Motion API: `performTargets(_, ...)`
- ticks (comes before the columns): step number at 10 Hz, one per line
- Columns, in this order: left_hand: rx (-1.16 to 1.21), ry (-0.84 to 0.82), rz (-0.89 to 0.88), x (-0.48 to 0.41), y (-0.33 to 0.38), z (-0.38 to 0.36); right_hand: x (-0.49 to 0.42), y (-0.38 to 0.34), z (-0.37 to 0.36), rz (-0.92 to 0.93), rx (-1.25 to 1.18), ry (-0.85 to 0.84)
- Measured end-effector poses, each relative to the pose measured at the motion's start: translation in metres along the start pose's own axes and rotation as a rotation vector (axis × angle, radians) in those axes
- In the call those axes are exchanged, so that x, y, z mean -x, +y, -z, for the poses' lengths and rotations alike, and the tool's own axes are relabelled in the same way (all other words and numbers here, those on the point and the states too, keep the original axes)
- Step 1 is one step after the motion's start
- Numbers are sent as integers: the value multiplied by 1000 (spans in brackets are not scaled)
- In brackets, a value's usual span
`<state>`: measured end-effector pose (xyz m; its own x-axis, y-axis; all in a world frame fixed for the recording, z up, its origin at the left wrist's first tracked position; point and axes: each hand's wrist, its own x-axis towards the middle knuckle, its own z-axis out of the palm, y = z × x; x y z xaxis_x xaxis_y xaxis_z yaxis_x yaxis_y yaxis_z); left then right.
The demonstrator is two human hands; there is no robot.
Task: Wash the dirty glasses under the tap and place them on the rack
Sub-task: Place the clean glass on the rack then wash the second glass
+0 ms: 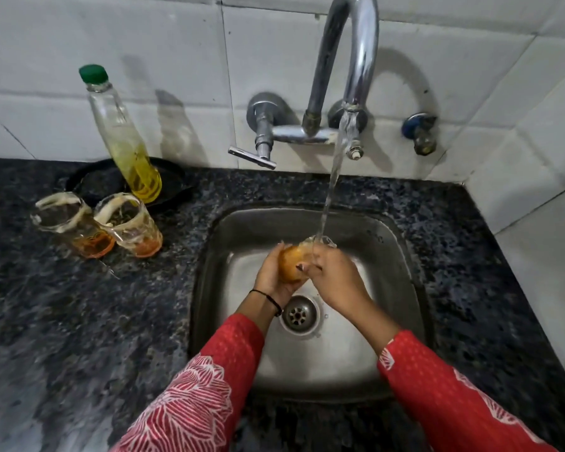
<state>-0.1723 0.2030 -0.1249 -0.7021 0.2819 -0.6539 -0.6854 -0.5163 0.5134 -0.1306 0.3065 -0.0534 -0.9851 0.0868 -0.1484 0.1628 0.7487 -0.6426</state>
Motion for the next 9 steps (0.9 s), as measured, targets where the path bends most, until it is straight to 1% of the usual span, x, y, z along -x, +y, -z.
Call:
performTargets(1,-15,17,-91,-10,-1,0,-8,-5,-13,-234,-507,-76)
performTargets(2,-114,169,-66,-31,-1,-3,-7,7,-34,-105,-281,-164)
performTargets(3,-163,236,62,-49,8,-1,-12,34,-30,224,368,-310)
performTargets(4,-238,261,133,-60,19,2,-32,45,-16,413,524,-347)
performTargets(5,-212,199,105,-67,23,0,-48,33,-24,339,527,-285)
performTargets(6,-108,165,38,-68,11,-4,-59,11,-39,-66,-21,-169)
performTargets(7,-143,166,27,-73,1,-8,-51,-5,-38,-247,-256,-176)
performTargets(8,-296,201,102,-70,12,-7,-40,19,-41,159,290,-327)
performTargets(9,-431,247,131,-97,9,9,-45,48,-41,389,630,-383)
